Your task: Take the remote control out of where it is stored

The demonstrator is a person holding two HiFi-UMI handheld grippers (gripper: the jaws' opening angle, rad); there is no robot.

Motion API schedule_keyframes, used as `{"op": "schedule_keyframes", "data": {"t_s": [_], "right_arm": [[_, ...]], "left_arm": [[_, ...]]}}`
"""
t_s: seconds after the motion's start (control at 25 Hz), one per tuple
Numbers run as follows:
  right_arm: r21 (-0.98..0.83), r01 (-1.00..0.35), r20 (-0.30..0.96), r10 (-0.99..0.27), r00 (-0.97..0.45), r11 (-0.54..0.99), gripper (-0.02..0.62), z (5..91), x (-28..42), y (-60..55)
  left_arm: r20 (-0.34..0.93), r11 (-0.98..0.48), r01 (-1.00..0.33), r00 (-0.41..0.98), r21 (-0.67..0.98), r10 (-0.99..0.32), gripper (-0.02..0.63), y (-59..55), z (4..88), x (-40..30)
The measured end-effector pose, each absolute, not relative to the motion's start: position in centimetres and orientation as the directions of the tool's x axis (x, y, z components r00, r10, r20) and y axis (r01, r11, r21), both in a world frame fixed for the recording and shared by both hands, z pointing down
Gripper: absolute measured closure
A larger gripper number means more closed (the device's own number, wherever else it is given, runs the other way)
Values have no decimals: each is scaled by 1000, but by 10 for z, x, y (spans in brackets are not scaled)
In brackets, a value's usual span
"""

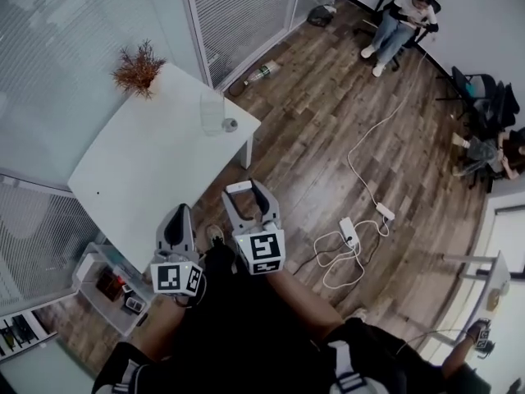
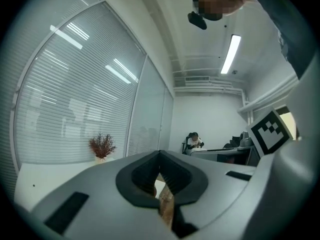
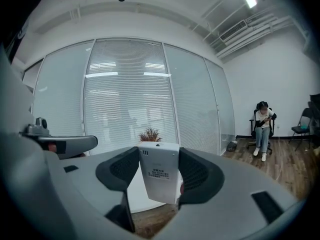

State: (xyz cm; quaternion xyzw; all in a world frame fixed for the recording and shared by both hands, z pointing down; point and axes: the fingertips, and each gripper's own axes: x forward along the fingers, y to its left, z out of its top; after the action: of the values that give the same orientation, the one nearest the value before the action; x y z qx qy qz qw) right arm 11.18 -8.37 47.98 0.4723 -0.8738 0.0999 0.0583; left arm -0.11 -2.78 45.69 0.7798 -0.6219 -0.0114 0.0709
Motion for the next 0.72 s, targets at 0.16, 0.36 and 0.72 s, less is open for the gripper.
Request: {"op": "schedule_keyframes", "data": {"t_s": [0.16, 0.36, 0.72], "right_arm": [[-125, -823, 205, -797, -568, 554, 342, 485, 107, -64], [-118, -832, 205, -807, -554, 542, 342, 488, 101, -40], [-93, -877, 208, -852, -480, 472, 344, 484, 81, 6]], "left_arm": [[68, -234, -965, 243, 122, -968, 601, -14, 455, 2], [70, -264, -953, 276, 145, -959, 601, 1, 460, -1], [61, -333, -930, 346, 157, -936, 601, 37, 462, -30]]}}
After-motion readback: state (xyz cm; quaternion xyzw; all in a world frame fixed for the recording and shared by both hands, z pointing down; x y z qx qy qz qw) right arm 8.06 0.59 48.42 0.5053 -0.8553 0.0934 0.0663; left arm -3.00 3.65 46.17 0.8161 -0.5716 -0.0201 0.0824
